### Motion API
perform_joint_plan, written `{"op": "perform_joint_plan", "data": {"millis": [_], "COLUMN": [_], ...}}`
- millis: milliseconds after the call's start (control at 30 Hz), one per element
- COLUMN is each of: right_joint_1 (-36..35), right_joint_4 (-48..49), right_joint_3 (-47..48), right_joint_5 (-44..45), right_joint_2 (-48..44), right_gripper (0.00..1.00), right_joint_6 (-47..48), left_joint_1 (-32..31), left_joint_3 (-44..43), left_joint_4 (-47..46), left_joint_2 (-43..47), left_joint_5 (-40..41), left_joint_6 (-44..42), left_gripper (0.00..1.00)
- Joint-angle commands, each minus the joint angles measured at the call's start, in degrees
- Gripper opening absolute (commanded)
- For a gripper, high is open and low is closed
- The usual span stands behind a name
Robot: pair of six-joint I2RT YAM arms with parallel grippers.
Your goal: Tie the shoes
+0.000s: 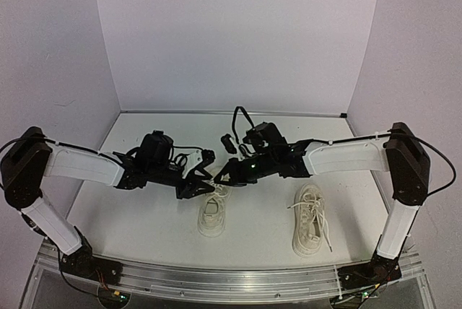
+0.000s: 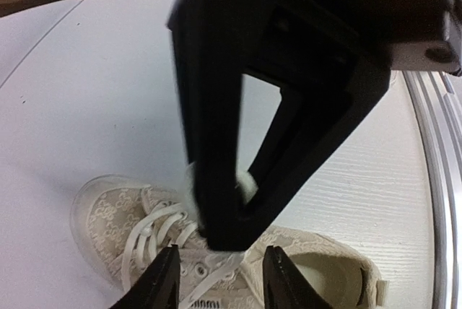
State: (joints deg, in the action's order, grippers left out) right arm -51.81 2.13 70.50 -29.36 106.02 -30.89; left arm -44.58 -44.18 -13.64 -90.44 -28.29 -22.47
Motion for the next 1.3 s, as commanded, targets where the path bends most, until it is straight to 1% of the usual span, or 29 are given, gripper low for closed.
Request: {"op": "perform_joint_plan", "data": {"millis": [0, 100, 200, 333, 467, 633, 867, 1100, 1167, 1233, 1267], "right_joint_1": [-0.3, -0.3, -0.3, -0.3, -0.3, -0.3, -0.3, -0.3, -0.3, -0.3, -0.3], "right_joint_4": [0.9, 1.0, 0.9, 0.6, 0.7, 0.8, 0.7, 0.7, 0.6, 0.6, 0.6], "right_joint_3": [0.2, 0.3, 0.6, 0.8, 0.4, 0.1, 0.3, 0.4, 0.4, 0.5, 0.5], "right_joint_5": [1.1, 1.1, 1.0, 1.0, 0.9, 0.9, 0.7, 0.7, 0.6, 0.8, 0.7], "right_joint_2": [-0.8, -0.7, -0.5, -0.7, -0.9, -0.9, -0.8, -0.6, -0.6, -0.5, -0.5], "right_gripper": [0.0, 0.0, 0.0, 0.0, 0.0, 0.0, 0.0, 0.0, 0.0, 0.0, 0.0], "right_joint_6": [0.7, 0.7, 0.6, 0.6, 0.6, 0.5, 0.5, 0.3, 0.3, 0.3, 0.4], "left_joint_1": [5.9, 7.0, 7.2, 8.6, 9.5, 10.7, 10.8, 11.0, 11.1, 11.1, 11.1], "left_joint_3": [-0.9, -2.3, -3.3, -6.9, -10.2, -13.3, -19.7, -23.2, -24.5, -25.3, -25.2], "left_joint_4": [8.0, 15.3, 19.2, 24.5, 27.0, 27.8, 33.2, 35.0, 37.2, 38.9, 39.1], "left_joint_2": [8.2, 8.2, 5.8, -0.1, -5.3, -9.4, -16.5, -20.5, -22.2, -23.0, -23.1], "left_joint_5": [1.3, 5.5, 9.8, 11.1, 11.6, 11.4, 13.0, 14.1, 14.2, 13.6, 13.3], "left_joint_6": [-1.4, -5.6, -7.7, -9.0, -9.7, -11.5, -14.7, -16.9, -17.2, -17.0, -16.7], "left_gripper": [0.45, 0.46, 0.47, 0.47, 0.47, 0.47, 0.48, 0.48, 0.43, 0.27, 0.16]}}
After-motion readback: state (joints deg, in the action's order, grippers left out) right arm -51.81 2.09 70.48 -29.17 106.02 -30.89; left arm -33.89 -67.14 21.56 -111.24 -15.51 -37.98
